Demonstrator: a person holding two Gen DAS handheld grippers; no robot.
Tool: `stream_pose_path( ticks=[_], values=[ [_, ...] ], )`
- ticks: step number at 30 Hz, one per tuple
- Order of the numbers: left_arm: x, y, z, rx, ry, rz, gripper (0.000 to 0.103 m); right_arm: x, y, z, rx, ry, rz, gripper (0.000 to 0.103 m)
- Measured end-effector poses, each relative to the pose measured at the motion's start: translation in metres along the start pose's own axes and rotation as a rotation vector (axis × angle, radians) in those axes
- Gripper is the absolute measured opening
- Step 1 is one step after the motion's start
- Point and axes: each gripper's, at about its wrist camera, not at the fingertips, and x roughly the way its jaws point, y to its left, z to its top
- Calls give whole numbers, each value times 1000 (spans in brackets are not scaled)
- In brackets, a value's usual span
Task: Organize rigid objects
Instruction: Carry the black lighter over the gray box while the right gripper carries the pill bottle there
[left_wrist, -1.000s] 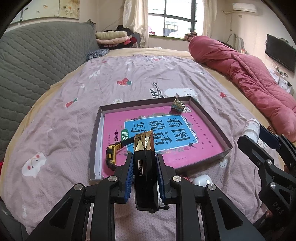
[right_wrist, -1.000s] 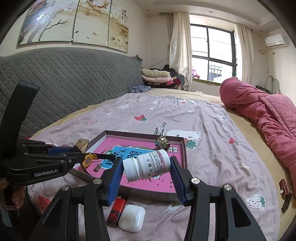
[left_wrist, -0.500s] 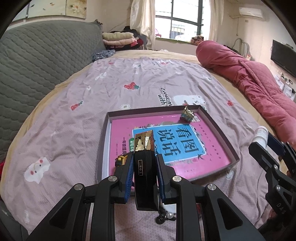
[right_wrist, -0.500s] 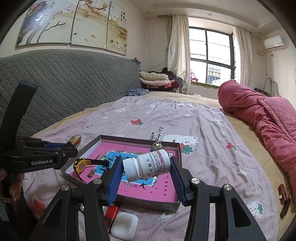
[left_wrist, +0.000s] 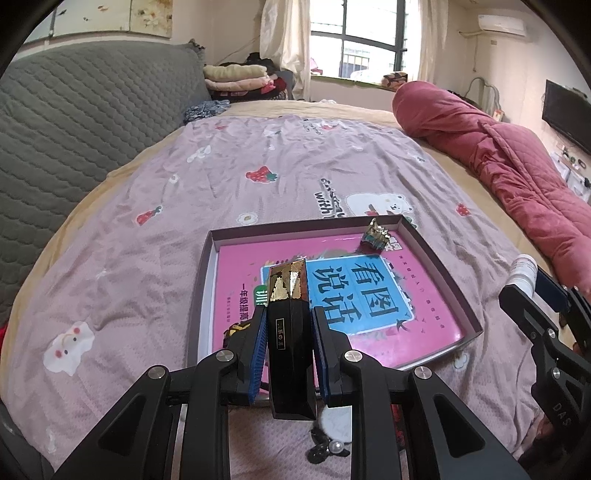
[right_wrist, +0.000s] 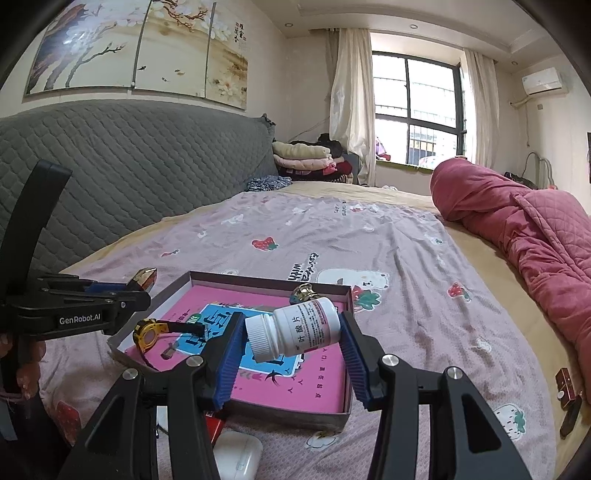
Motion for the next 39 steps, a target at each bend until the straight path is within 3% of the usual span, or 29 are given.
stream_pose_path(
  ticks=[39],
  values=[
    [41,9,-13,-41,91,14,24,40,-6,-8,-36,74,6,50]
  ],
)
